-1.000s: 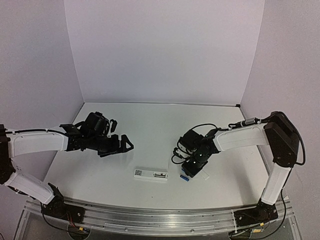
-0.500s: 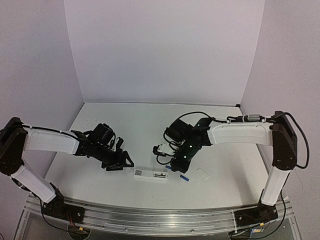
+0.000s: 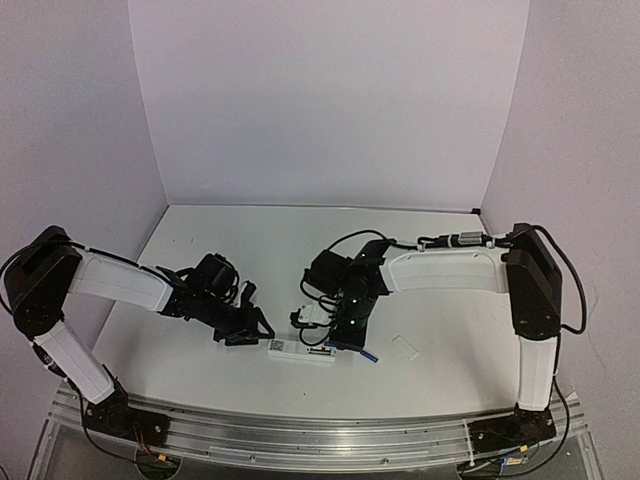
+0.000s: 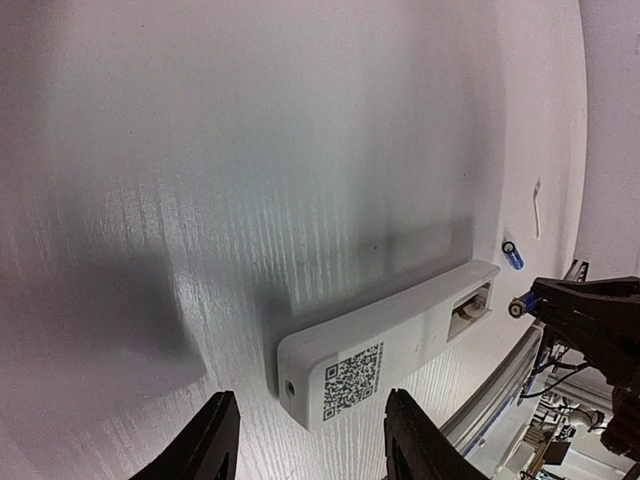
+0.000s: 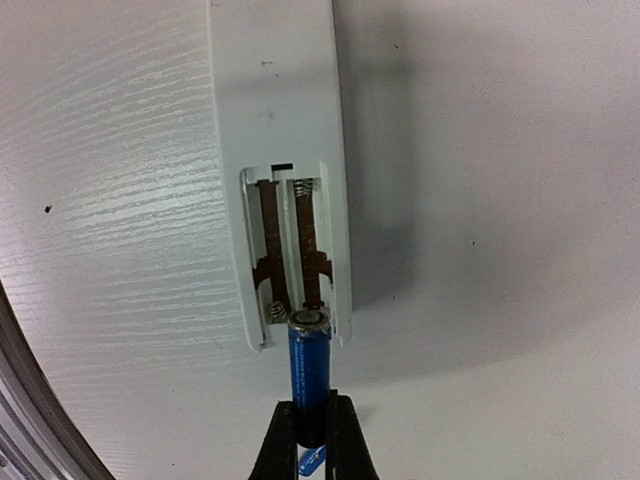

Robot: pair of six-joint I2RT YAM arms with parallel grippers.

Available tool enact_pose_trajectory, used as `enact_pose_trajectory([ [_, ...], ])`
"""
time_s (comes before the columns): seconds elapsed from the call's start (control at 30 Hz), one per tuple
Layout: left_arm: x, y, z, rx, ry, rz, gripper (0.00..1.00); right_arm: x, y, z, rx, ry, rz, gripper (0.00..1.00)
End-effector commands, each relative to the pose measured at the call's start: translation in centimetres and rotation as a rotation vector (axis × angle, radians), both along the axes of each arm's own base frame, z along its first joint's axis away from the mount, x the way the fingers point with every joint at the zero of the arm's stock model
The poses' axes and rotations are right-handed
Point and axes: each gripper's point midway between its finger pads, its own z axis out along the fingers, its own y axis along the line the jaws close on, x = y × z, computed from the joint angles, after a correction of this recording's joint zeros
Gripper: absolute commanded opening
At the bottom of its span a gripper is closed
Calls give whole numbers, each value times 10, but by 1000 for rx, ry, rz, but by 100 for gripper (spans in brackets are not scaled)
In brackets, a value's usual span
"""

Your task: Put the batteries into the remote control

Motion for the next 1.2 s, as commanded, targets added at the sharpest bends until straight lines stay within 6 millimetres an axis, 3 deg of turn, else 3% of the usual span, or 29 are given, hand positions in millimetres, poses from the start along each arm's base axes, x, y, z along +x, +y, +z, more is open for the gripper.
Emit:
enact_pose_trajectory([
  [0.0,1,-6,-4,-29,-8,-2,49,3,2,2,-55,-38,73,0],
  [0.47,-5,-4,-9,-55,-5,10,42,5,10,-4,-146,-80,198,0],
  [1.17,-12,-12,-14,-69,9,-20,29,4,16,-14,-231,-82,205,0],
])
